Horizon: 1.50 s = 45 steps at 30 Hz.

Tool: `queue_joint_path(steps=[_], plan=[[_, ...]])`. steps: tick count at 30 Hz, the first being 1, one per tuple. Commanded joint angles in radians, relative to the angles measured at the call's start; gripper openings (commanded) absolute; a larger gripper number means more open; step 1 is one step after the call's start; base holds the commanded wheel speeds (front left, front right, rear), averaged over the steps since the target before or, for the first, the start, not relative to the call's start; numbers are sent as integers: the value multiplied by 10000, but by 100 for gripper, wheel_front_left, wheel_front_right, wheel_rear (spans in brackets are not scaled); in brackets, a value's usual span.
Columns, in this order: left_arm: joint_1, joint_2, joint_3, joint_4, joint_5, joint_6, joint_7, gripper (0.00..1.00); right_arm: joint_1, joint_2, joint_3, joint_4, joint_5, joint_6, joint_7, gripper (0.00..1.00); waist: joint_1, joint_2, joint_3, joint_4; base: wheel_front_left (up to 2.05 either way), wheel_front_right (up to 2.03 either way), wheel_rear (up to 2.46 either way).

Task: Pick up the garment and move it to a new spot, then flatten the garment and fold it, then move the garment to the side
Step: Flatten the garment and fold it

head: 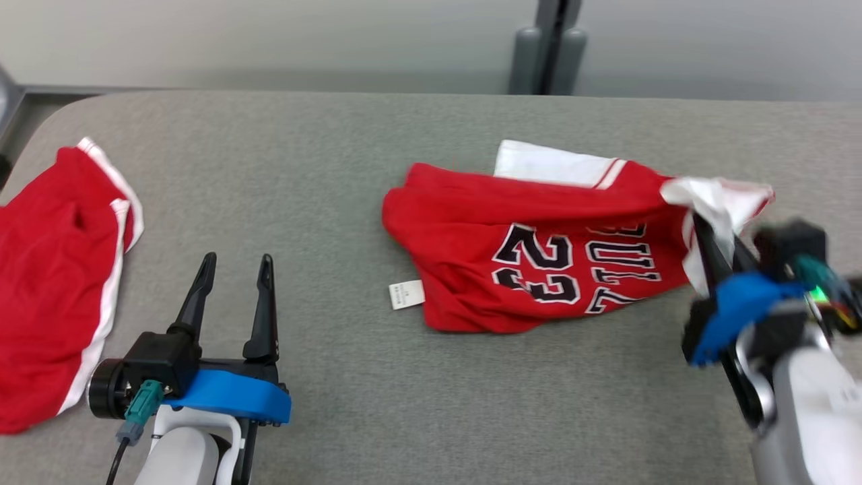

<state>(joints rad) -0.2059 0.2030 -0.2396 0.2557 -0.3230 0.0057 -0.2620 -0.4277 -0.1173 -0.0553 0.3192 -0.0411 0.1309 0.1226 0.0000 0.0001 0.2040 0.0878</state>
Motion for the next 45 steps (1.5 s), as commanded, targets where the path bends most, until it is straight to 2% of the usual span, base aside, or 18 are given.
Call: queue_joint_path(steps=[1,5,8,17,18,19,20,26,29,32,38,42,43,45], plan=[[121,72,56,-33,18,46,-42,100,889,183,-307,-873,125,-3,182,0,0,-1,-264,-361,0,0,0],[258,170,167,-63,-49,101,-38,100,2618,425,-451,-2765,350,-3,729,0,0,-1,-431,-818,0,0,0],[337,232,199,-112,-83,128,-34,100,3587,489,-155,-3588,469,-1,1136,0,0,-1,-517,-1098,0,0,0],[451,314,117,-223,-115,177,27,100,5828,538,415,-4267,1260,-3,3296,0,0,-1,-695,-1459,0,0,0],[476,312,100,-220,-121,175,22,100,6012,528,475,-4316,1398,-3,3600,33,0,-1,-713,-1463,0,0,0],[495,313,89,-217,-133,176,24,100,6118,476,496,-4429,1510,-1,3829,93,0,-1,-726,-1463,0,0,0],[511,310,73,-213,-147,174,24,100,6201,422,513,-4494,1643,-3,4121,100,0,-1,-737,-1458,0,0,0],[540,305,-8,-165,-183,169,19,100,6610,-22,723,-5456,2617,-1,5160,100,0,-1,-836,-1309,0,0,0],[556,293,-24,-159,-206,201,13,100,6191,-203,600,-6280,2931,-1,4902,100,0,-1,-884,-1198,0,0,0],[556,285,-33,-152,-242,213,7,100,5614,-414,463,-6609,2930,-1,4547,100,0,-1,-905,-1091,0,0,0],[400,277,-95,-128,-252,191,-3,100,3707,-549,731,-5529,2822,-1,4116,100,0,-1,-870,-806,0,0,0],[342,274,-145,-105,-227,171,-7,100,2774,-308,605,-4674,2434,-1,3322,100,0,-1,-838,-628,0,0,0],[322,245,-178,-54,-216,164,-9,100,2380,-82,380,-4169,2107,-1,2487,100,0,-1,-848,-501,0,0,0],[318,218,-196,-28,-215,175,-11,100,2291,40,251,-3922,1999,-1,2093,100,0,-1,-864,-450,0,0,0]])
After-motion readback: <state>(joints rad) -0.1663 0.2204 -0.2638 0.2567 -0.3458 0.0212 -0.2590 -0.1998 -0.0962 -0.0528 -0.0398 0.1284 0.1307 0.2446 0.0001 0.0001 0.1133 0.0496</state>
